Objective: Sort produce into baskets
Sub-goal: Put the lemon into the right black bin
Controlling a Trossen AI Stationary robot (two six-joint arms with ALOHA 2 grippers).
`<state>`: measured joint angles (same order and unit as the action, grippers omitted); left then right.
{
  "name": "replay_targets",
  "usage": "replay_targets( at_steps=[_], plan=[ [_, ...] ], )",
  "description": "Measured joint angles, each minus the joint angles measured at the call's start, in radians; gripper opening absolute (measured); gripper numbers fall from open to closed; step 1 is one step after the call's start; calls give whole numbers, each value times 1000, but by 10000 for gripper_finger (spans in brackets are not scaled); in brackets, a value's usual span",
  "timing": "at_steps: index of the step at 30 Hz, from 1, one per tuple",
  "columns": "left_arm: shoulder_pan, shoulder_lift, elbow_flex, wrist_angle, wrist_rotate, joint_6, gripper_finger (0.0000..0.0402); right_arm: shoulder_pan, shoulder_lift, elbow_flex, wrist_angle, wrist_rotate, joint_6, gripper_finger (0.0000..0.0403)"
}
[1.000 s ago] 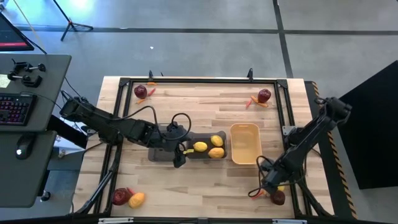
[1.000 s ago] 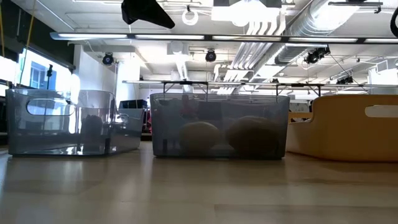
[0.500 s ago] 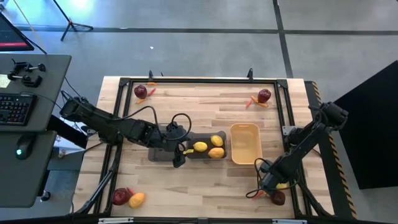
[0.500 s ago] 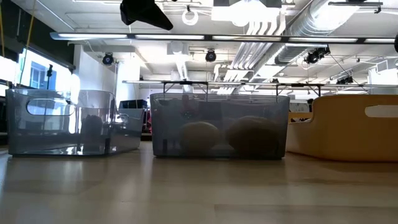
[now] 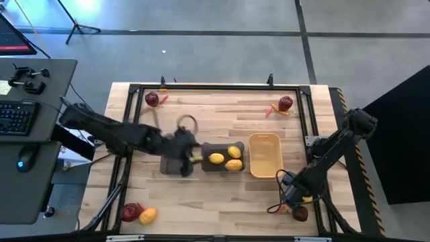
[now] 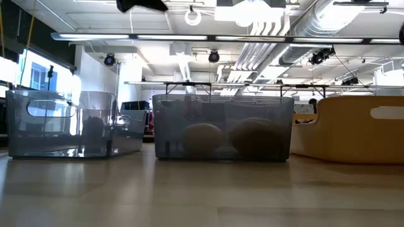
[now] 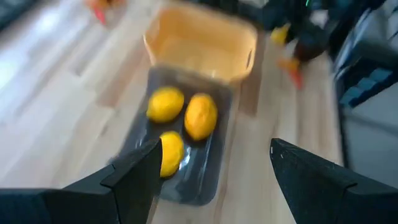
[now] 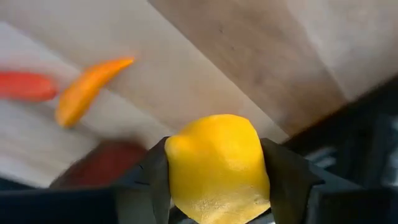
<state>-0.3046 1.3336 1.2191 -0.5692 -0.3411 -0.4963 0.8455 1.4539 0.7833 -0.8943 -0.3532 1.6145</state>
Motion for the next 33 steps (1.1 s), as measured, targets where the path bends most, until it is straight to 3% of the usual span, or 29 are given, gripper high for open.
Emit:
replay_targets(
  at_steps=[3,9,12,15,20,24,29,33],
  plan=[
    [20,-91,1,-5,-64,-1,285,-1,-79,83,-125,99,-10,177],
    [37,-224,1,-9,-223,1,285,-49,-198,243,-184,469,-18,197],
    [39,-242,1,-10,-232,1,285,-131,-197,272,-128,606,-114,197],
    [38,-240,1,-11,-232,0,285,-244,-175,255,75,672,-302,196],
    [37,-197,0,-11,-230,-8,285,-433,-53,241,468,665,-677,196],
    [37,-167,0,-10,-213,-27,285,-544,55,241,725,592,-861,196],
    [20,-176,0,-13,-73,-76,285,-636,121,241,770,461,-870,196],
    [-14,-204,0,-48,-87,-106,285,-676,126,240,702,431,-911,197]
  ],
)
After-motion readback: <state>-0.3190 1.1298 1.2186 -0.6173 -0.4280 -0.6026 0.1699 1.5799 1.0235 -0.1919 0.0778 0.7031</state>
